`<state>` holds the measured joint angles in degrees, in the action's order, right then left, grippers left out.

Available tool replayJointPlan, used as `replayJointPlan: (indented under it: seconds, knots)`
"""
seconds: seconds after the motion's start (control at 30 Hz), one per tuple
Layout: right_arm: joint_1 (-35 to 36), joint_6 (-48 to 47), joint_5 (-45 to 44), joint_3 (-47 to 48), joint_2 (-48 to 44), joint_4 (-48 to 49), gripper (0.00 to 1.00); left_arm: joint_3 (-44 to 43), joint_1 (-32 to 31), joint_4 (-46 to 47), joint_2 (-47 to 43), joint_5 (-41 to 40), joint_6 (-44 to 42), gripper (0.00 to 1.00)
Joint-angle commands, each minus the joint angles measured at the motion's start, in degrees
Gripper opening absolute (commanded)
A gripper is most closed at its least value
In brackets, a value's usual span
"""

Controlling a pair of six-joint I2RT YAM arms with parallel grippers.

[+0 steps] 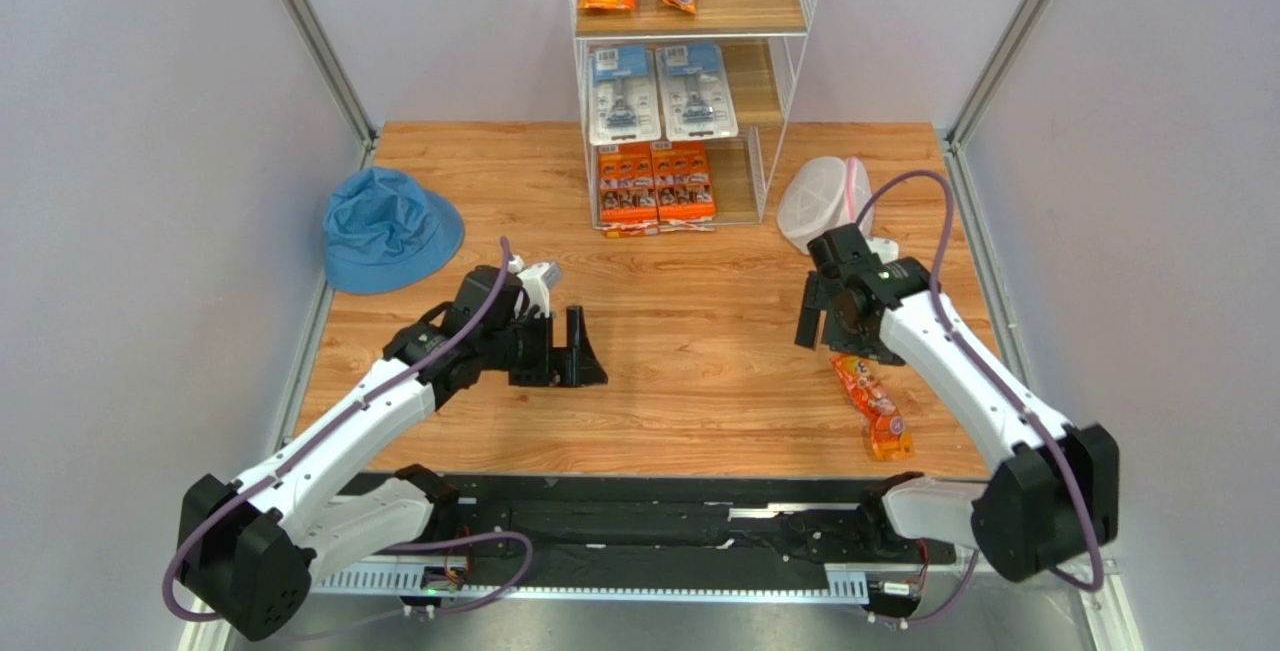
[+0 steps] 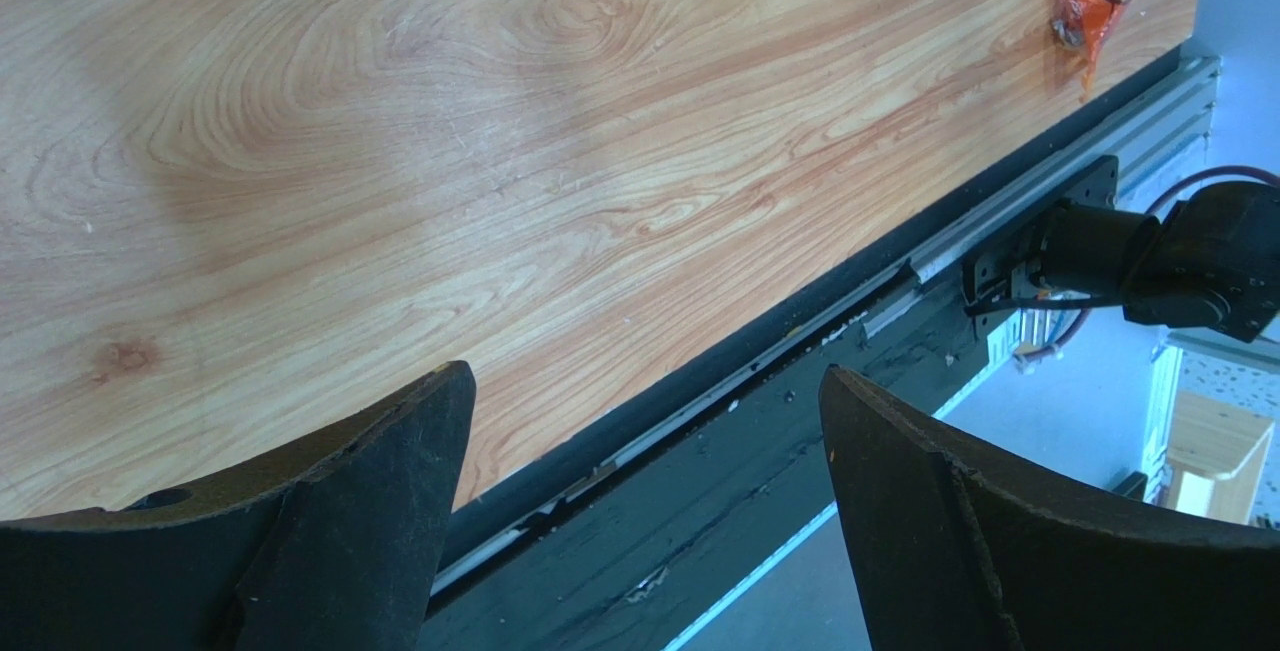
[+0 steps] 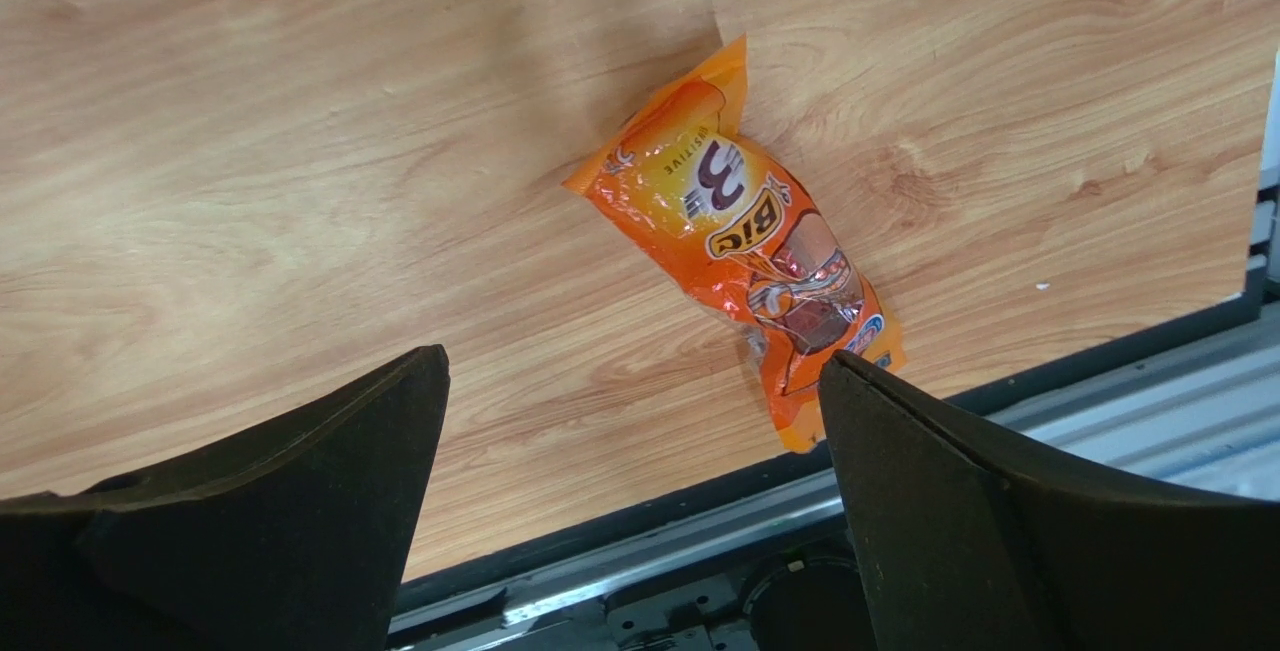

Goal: Place and organize the shaving razors onto the shelf

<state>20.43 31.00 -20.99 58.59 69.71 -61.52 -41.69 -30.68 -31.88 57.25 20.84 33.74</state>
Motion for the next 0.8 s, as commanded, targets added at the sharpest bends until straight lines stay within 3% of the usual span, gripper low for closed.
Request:
replayJointPlan:
  seconds: [0.0,0.27,0.53,0.63,0.67,0.73,0.77]
  knots:
    - [-0.65,-2.26,-3.17,-0.06,7.17,0.78,0.99,-0.32,-0.17,2.43,0.14,1.48,0.63,0.94]
    - [-2.76,-6.83,-1.25,2.76,26.94,-0.01,1.00,0.03,-0.09,2.70,0.66,1.66,0.45,0.94]
    - [-5.83,-8.94,3.94,0.92,31.10,3.85,0.93,0.21,-0.09,2.70,1.02,1.22,0.19,0.94]
    - [-6.53,-9.47,5.70,0.56,30.83,4.65,0.78,0.12,-0.09,2.70,1.46,1.22,0.10,0.94]
    - [-6.71,-9.82,6.83,0.30,30.92,4.91,0.66,0.12,-0.09,2.79,1.63,1.31,0.10,0.94]
    - [-7.15,-10.08,7.72,0.13,31.27,5.18,0.53,0.03,-0.09,2.87,1.72,1.40,0.19,0.93]
    - [-7.24,-10.09,8.24,0.04,31.36,5.44,0.35,-0.06,-0.09,2.96,1.72,1.31,0.28,0.93]
